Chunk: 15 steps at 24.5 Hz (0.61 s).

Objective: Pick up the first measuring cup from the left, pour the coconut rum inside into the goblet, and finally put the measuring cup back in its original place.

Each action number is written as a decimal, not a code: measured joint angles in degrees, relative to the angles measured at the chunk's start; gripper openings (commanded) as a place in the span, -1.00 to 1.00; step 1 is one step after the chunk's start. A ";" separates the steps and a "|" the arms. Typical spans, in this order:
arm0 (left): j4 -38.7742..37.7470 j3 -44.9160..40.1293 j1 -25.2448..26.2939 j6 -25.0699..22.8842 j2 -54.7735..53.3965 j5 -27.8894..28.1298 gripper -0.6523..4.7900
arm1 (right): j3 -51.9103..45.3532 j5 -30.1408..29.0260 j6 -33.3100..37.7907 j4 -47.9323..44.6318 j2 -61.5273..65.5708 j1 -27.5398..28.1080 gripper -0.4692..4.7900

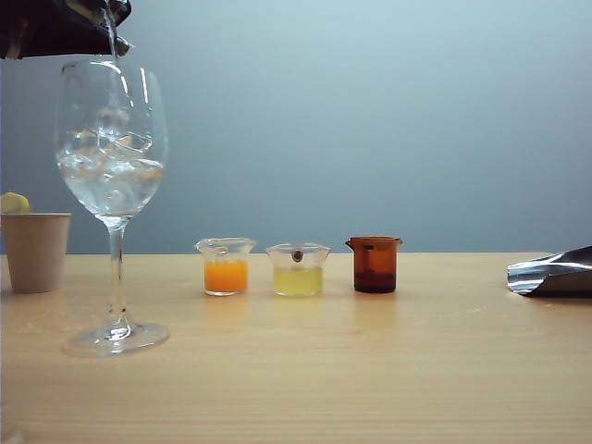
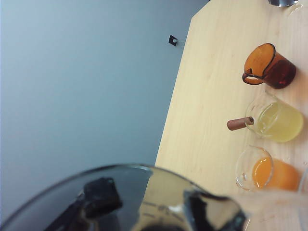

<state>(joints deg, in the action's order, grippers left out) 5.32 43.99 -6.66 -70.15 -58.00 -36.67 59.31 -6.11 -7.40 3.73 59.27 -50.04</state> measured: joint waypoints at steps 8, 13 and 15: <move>0.00 0.00 0.00 -3.17 0.00 0.09 -0.34 | 0.00 0.00 0.02 0.04 0.00 0.00 -0.85; 0.00 0.00 0.00 -7.58 0.00 2.19 -0.34 | 0.00 -0.02 0.00 0.79 0.00 0.00 -0.85; 0.00 0.00 0.00 -8.55 0.00 2.19 -0.34 | 0.00 -0.02 0.02 0.87 0.02 0.00 -0.85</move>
<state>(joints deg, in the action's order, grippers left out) 5.32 43.99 -6.66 -78.70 -58.00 -34.48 59.31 -6.13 -7.38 4.60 59.29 -50.04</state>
